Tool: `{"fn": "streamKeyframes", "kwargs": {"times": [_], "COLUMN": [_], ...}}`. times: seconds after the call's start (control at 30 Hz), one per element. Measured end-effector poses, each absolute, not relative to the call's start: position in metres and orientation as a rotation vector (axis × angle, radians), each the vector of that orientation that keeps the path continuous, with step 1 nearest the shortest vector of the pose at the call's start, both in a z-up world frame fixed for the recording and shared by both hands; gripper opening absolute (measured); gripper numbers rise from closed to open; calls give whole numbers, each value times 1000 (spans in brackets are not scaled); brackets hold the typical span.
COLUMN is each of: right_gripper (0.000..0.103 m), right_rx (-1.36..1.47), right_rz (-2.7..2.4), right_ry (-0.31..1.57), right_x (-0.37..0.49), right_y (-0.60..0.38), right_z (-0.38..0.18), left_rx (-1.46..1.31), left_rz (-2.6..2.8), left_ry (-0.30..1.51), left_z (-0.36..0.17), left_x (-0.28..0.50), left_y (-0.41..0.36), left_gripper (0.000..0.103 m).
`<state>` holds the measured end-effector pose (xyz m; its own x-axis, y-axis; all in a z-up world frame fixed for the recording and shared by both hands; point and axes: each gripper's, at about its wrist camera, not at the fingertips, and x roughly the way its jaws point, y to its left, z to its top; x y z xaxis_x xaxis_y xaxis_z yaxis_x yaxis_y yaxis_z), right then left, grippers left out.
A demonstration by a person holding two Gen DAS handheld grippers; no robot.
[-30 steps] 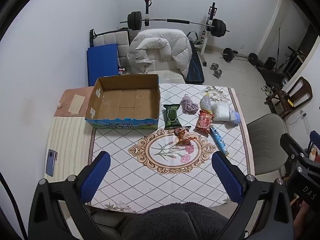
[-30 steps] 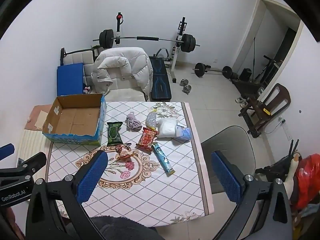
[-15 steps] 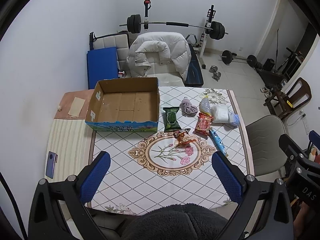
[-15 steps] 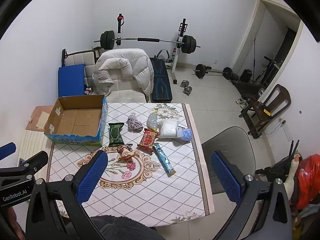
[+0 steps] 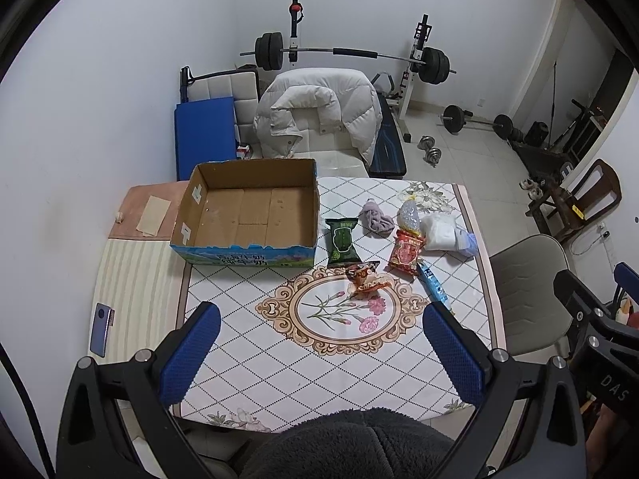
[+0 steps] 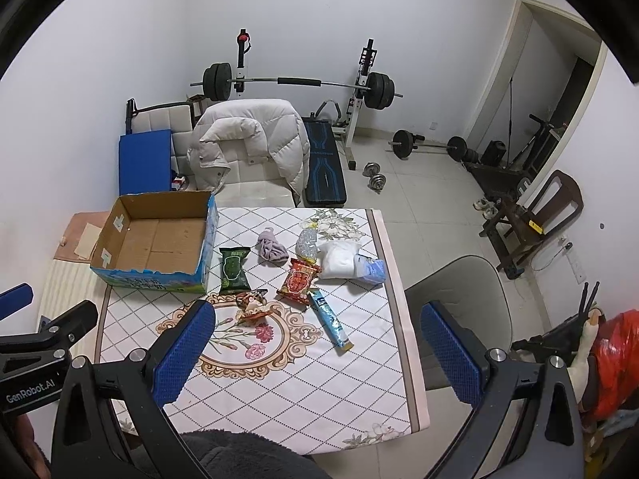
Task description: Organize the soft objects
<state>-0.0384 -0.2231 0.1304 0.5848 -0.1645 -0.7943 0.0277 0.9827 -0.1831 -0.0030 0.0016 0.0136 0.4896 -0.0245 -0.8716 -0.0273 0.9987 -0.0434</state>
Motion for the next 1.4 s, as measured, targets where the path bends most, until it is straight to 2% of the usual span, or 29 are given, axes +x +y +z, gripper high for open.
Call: {"fn": "streamKeyframes", "kwargs": {"times": [1.4], "right_gripper": [103], "right_rx": [-134], "right_rz": [-113], "right_ry": [940], "right_x": [-34], "right_y": [-227], "right_z": [134], "left_rx": [-59], "left_rz": [4], "left_ry": [1038], "left_z": [14], "left_x": [-4], "left_y": [6], "left_gripper": [103]}}
